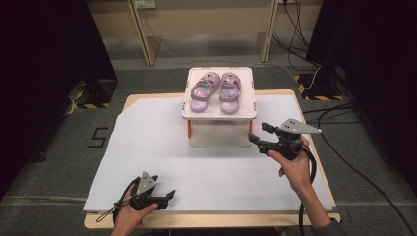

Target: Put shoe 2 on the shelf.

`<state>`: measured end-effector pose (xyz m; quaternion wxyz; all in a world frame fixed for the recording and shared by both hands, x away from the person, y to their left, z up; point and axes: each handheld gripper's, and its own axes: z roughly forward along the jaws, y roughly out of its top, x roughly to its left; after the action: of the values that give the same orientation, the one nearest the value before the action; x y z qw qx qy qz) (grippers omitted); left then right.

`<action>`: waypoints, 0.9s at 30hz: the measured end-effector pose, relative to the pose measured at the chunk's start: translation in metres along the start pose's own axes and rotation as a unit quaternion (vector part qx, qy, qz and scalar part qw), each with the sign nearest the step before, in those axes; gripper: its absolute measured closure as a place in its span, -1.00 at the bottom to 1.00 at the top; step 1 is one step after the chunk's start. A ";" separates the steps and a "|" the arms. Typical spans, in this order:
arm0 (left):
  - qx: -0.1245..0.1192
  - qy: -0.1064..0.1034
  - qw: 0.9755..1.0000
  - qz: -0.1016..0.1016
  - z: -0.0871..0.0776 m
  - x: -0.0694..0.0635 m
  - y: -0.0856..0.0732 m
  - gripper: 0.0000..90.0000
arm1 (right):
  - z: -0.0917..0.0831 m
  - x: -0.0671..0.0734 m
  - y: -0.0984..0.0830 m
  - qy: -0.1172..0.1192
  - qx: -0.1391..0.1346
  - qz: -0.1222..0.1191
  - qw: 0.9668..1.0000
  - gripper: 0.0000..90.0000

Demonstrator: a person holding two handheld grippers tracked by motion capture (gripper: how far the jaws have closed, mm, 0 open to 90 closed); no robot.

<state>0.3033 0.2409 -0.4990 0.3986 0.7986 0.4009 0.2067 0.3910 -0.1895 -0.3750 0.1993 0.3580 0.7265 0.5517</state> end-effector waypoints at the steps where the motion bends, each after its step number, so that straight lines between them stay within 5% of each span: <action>1: -0.001 -0.001 1.000 -0.001 0.000 0.000 0.000 -0.66 | -0.001 0.001 -0.002 0.002 0.000 -0.001 1.000 -0.25; 27: 0.003 0.002 1.000 0.006 -0.001 -0.002 -0.001 -0.66 | 0.000 0.008 -0.081 0.021 0.071 0.003 0.997 -0.32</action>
<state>0.3010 0.2406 -0.4989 0.3940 0.8019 0.3974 0.2093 0.3608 -0.1945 -0.4505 0.1566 0.3622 0.7666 0.5066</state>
